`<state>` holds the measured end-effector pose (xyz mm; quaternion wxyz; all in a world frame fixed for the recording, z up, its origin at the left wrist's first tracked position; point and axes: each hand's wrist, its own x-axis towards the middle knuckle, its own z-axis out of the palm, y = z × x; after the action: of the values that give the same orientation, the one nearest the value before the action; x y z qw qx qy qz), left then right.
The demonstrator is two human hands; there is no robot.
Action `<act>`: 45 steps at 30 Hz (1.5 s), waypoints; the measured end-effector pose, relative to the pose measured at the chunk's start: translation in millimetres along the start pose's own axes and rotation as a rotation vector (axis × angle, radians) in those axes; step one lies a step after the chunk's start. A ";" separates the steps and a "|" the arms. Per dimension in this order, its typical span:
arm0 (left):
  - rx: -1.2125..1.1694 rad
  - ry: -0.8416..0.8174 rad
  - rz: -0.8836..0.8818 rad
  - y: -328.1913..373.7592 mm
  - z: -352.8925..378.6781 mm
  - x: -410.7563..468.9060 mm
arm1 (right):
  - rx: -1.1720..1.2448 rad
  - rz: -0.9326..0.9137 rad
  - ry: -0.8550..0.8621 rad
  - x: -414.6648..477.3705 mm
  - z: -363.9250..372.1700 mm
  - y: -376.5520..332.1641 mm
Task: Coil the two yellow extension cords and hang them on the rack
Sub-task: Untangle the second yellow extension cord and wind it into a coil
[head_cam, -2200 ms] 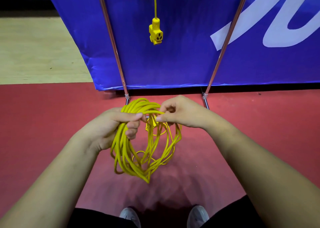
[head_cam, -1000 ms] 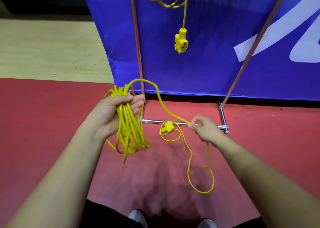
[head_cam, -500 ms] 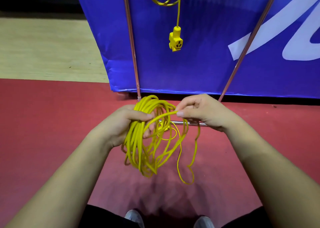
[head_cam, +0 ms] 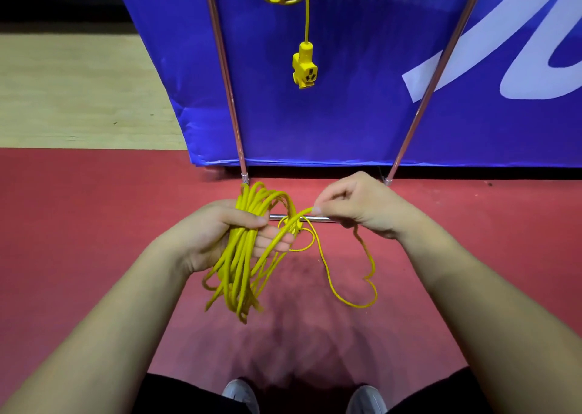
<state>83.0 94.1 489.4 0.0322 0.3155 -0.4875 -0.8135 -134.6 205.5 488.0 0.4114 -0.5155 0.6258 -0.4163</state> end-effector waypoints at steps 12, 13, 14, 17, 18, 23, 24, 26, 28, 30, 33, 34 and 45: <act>-0.179 -0.032 0.088 2.8 2.0 4.2 | 0.002 0.034 -0.107 6.9 13.1 14.1; -0.224 -0.017 0.082 4.2 1.6 4.3 | 0.050 0.051 -0.120 5.0 8.9 21.7; -0.241 0.000 0.076 5.0 1.3 4.2 | 0.120 0.065 -0.115 3.9 5.4 28.6; -0.156 0.045 0.057 3.6 1.2 4.4 | 0.232 0.060 -0.024 4.4 0.9 33.4; -0.127 0.053 0.039 2.3 0.8 4.6 | 0.223 0.049 0.010 5.7 0.6 31.9; -0.057 -0.021 0.016 -3.5 1.3 4.7 | -0.020 -0.088 -0.031 6.1 20.3 -4.6; -0.047 -0.056 0.020 -3.8 0.4 4.9 | -0.056 -0.126 -0.042 7.3 28.6 -9.6; -0.072 -0.114 0.038 -1.5 0.3 3.7 | -0.067 -0.165 -0.031 11.3 37.5 -13.8; -0.157 -0.109 0.073 1.4 -3.0 1.7 | -0.072 -0.127 -0.038 13.8 32.3 -6.8; -0.258 -0.091 0.111 5.3 -6.8 -1.2 | -0.200 -0.027 -0.114 12.2 17.1 13.4; -0.324 -0.032 0.150 10.9 -11.3 -3.8 | -0.263 0.108 -0.135 4.4 -4.0 51.4; -0.307 -0.002 0.156 11.9 -13.3 -3.8 | -0.155 0.139 -0.091 2.5 -8.3 59.3; -0.199 0.073 0.026 11.3 -31.4 1.9 | -0.172 0.109 0.086 11.3 -17.0 46.0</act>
<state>95.7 63.3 487.4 0.0916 0.3339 -0.4068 -0.8453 -166.1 201.6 448.9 0.3606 -0.4958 0.7033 -0.3599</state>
